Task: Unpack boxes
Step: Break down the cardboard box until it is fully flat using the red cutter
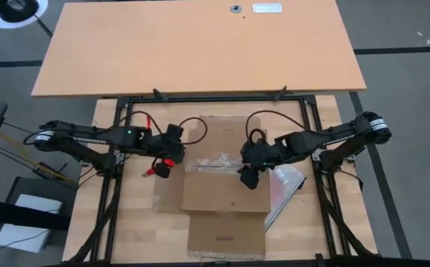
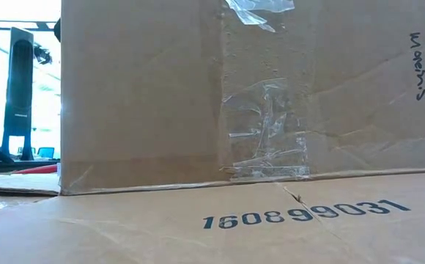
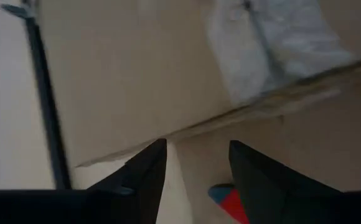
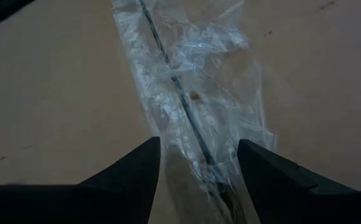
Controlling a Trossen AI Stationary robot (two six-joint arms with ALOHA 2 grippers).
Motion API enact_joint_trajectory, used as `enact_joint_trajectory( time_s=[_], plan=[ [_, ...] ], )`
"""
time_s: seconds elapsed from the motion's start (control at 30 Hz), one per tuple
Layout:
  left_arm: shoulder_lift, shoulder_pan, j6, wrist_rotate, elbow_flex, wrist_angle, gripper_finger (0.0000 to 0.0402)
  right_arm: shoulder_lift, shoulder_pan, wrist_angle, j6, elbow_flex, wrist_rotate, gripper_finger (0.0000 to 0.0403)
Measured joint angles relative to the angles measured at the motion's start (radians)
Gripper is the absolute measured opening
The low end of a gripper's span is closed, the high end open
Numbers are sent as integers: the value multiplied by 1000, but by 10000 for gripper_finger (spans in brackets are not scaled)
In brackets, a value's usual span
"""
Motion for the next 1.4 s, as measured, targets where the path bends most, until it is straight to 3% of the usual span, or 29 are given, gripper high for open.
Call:
enact_joint_trajectory(
  time_s=[0.43, 0.67, 0.83, 1.2, 1.4],
  plan=[
    [12, -12, -3, 16, 0, 176, 186, 0, 0, 20, -52, 0, -8, 216],
    [8, -39, -4, -21, 44, 40, 186, -3, 0, 7, -2, 70, -119, 209],
    [7, -74, -3, 83, 63, -6, 186, -4, 8, 5, 4, 134, -172, 206],
    [115, -83, -2, -27, 67, 20, 186, 1, 13, -48, -2, 145, -171, 205],
    [124, -101, -83, -129, 61, 122, 186, 1, 22, -37, -5, 139, -152, 203]
  ],
)
